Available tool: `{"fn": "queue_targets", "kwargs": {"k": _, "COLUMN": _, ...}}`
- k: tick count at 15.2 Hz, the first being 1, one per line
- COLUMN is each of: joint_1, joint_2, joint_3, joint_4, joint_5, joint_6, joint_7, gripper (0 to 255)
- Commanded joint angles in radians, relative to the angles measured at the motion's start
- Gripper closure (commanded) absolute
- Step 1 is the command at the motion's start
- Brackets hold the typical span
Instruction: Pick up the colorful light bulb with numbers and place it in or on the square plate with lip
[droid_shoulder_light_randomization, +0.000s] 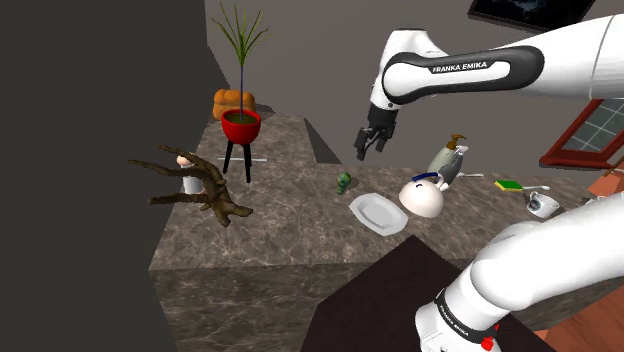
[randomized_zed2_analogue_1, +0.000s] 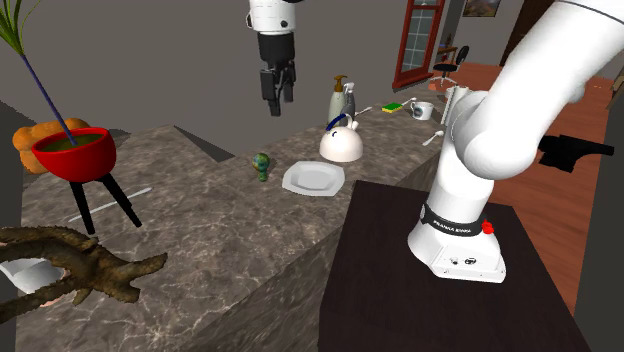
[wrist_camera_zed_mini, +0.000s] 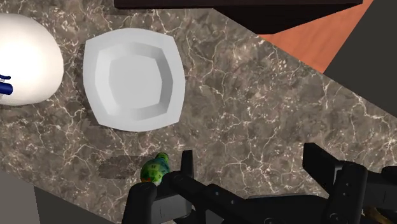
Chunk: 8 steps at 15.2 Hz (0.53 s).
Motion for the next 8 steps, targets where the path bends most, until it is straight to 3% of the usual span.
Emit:
{"fn": "queue_targets", "kwargs": {"k": 1, "joint_1": -0.010, "joint_2": 0.067, "joint_3": -0.005, "joint_4": 0.020, "joint_5": -0.015, "joint_6": 0.044, "joint_7": 0.001, "gripper": 0}}
{"fn": "queue_targets", "kwargs": {"k": 8, "joint_1": -0.041, "joint_2": 0.312, "joint_3": -0.027, "joint_4": 0.105, "joint_5": -0.066, "joint_6": 0.191, "joint_7": 0.013, "gripper": 0}}
